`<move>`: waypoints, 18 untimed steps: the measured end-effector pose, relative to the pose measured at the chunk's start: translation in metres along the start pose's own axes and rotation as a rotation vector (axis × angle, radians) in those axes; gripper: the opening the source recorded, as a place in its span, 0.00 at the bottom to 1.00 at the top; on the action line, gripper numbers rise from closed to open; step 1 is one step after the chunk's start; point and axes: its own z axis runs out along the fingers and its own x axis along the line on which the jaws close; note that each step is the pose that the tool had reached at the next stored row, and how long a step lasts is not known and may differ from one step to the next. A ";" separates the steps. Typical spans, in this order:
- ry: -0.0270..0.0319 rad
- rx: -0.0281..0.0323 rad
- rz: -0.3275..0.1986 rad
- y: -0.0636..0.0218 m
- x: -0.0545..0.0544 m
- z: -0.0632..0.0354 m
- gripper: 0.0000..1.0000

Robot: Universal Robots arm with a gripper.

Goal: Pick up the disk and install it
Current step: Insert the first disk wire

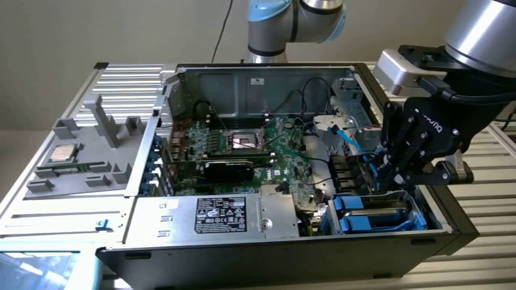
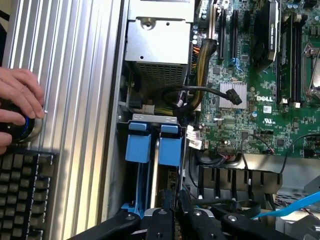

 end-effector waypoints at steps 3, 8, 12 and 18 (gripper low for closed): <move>0.0034 -0.0054 0.002 -0.0012 -0.001 -0.0004 0.17; 0.0102 -0.0075 0.007 -0.0033 -0.002 -0.0015 0.17; 0.0084 -0.0124 0.022 -0.0036 -0.002 -0.0015 0.17; 0.0061 -0.0232 0.045 -0.0046 -0.002 -0.0016 0.17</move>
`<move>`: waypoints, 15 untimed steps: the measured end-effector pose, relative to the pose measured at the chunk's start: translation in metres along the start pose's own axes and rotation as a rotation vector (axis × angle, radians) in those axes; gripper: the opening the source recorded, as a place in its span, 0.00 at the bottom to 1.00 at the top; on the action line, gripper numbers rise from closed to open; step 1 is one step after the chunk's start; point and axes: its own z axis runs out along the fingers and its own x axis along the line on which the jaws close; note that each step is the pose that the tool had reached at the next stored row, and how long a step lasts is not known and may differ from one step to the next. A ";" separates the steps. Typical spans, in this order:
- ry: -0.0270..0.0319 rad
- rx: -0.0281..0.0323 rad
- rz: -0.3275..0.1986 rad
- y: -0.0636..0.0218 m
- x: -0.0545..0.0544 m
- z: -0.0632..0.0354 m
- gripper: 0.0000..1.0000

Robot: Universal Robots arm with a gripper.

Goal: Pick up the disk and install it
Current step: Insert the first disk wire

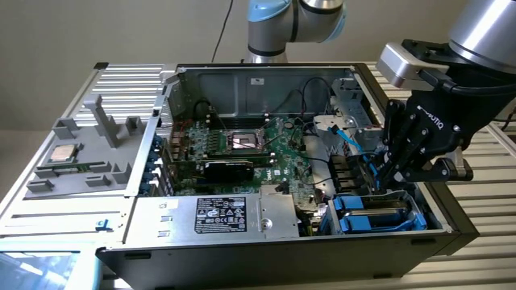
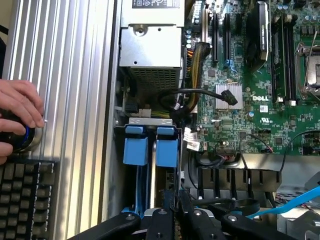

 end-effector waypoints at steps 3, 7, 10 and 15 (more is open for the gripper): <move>0.0045 -0.0009 0.007 -0.0024 0.000 -0.0005 0.17; 0.0081 -0.0069 0.027 -0.0027 0.000 -0.0004 0.17; 0.0061 -0.0113 0.047 -0.0028 0.000 -0.0003 0.17; 0.0053 -0.0122 0.053 -0.0045 0.000 -0.0005 0.17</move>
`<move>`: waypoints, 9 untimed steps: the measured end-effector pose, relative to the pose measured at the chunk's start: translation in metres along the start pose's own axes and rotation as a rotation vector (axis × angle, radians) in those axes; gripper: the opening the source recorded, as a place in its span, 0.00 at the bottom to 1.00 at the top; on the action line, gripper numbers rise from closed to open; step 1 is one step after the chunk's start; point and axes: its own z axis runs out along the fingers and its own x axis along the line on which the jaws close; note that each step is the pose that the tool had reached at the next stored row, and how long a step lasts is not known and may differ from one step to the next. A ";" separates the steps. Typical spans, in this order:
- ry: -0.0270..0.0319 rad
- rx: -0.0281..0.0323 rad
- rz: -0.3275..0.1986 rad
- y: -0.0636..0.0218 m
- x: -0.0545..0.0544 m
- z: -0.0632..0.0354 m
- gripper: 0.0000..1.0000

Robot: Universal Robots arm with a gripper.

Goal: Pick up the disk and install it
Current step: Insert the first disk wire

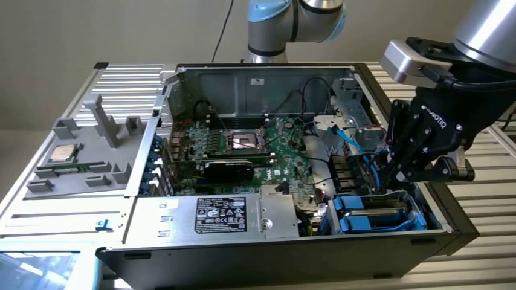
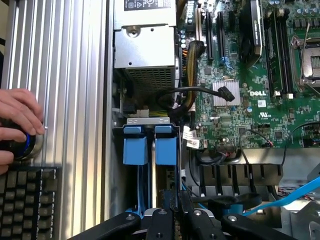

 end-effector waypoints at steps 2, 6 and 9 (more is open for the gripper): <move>0.0000 -0.0002 0.001 0.0000 0.000 0.0000 0.17; -0.0002 -0.0005 0.006 -0.0001 0.000 0.0000 0.17; -0.0003 -0.0005 0.006 -0.0001 0.000 0.0001 0.17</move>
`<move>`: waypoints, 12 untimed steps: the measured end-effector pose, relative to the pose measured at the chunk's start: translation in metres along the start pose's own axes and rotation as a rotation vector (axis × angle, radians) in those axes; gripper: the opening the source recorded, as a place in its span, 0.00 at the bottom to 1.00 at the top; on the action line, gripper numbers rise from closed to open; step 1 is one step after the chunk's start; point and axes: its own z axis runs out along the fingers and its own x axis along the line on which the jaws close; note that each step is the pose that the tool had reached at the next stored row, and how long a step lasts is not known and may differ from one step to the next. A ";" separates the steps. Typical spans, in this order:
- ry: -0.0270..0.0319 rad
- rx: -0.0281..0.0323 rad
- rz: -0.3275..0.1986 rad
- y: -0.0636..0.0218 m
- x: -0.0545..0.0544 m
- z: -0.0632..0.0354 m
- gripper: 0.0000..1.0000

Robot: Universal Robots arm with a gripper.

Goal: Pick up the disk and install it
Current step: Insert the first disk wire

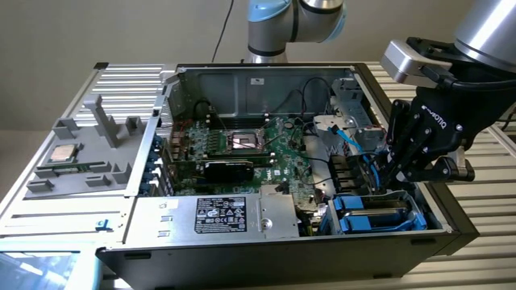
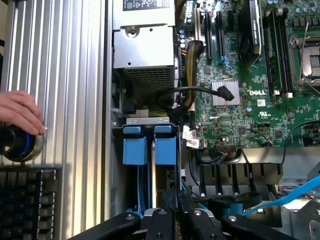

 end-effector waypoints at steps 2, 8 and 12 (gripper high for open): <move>0.0001 0.0000 0.000 0.0000 0.000 0.0000 0.17; 0.0001 0.0000 0.000 0.0000 0.000 0.0000 0.17; 0.0114 0.0005 0.002 0.0002 -0.001 0.0000 0.17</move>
